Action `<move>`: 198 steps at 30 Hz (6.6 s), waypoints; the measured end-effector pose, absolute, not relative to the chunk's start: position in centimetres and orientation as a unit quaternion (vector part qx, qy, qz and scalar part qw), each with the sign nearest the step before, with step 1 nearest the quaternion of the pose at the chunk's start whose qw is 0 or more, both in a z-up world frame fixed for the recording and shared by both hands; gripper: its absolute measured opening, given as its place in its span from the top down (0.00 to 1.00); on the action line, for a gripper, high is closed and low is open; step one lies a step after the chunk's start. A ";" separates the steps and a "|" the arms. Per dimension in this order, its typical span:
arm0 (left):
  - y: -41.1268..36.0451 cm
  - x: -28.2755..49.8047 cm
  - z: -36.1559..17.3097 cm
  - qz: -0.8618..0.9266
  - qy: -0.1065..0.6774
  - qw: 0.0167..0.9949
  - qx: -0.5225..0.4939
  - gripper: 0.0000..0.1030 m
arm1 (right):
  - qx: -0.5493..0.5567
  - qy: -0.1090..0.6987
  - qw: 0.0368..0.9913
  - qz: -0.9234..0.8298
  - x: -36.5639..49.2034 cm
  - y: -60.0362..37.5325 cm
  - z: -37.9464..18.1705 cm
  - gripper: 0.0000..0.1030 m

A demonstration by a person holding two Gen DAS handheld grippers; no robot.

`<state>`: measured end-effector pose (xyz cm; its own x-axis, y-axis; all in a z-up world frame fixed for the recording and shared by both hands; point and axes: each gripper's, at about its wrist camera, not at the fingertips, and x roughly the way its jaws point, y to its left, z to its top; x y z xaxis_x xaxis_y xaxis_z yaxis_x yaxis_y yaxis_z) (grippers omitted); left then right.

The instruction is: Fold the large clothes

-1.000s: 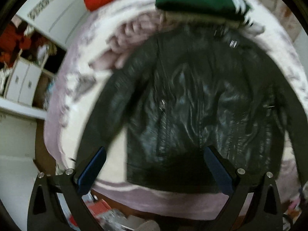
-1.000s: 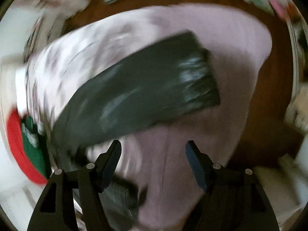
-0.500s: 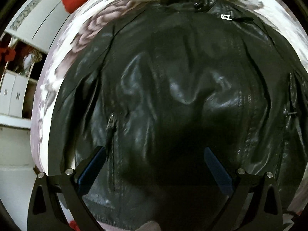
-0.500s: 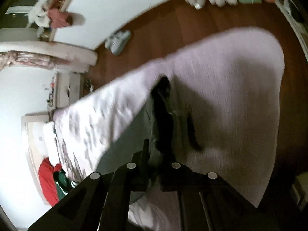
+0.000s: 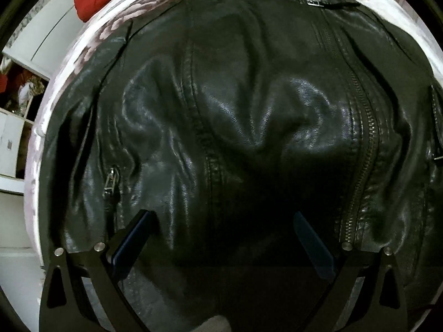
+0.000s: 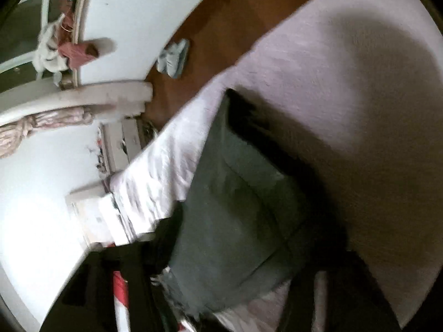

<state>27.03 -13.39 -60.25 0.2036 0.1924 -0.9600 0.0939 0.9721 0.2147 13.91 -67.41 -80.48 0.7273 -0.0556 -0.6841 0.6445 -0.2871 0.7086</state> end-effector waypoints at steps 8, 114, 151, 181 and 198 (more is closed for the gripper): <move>-11.8 28.1 -57.1 0.045 0.619 0.779 0.090 0.00 | 0.628 0.245 0.674 -0.302 22.5 -66.5 -68.2 0.95; 37.6 7.0 -62.8 0.228 0.373 0.612 -0.659 0.25 | 0.177 0.725 0.666 0.022 40.2 -8.2 -73.5 0.44; 2.5 37.2 -40.7 0.110 0.399 0.909 -0.057 0.98 | 0.007 0.689 0.725 0.004 48.9 -24.3 -66.8 0.19; -8.6 34.2 -50.9 0.040 0.574 0.818 0.021 0.07 | 0.406 0.666 0.623 0.061 41.7 -48.0 -69.1 0.19; 4.3 38.4 -61.2 0.136 0.609 0.781 -0.018 0.00 | 0.251 0.726 0.639 0.037 48.6 -39.2 -75.8 0.82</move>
<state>38.36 4.33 -61.20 0.2215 0.1904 -0.9564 -0.2338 0.9625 0.1375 48.64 -39.17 -75.77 -0.0562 0.4114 -0.9097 0.3170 0.8713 0.3745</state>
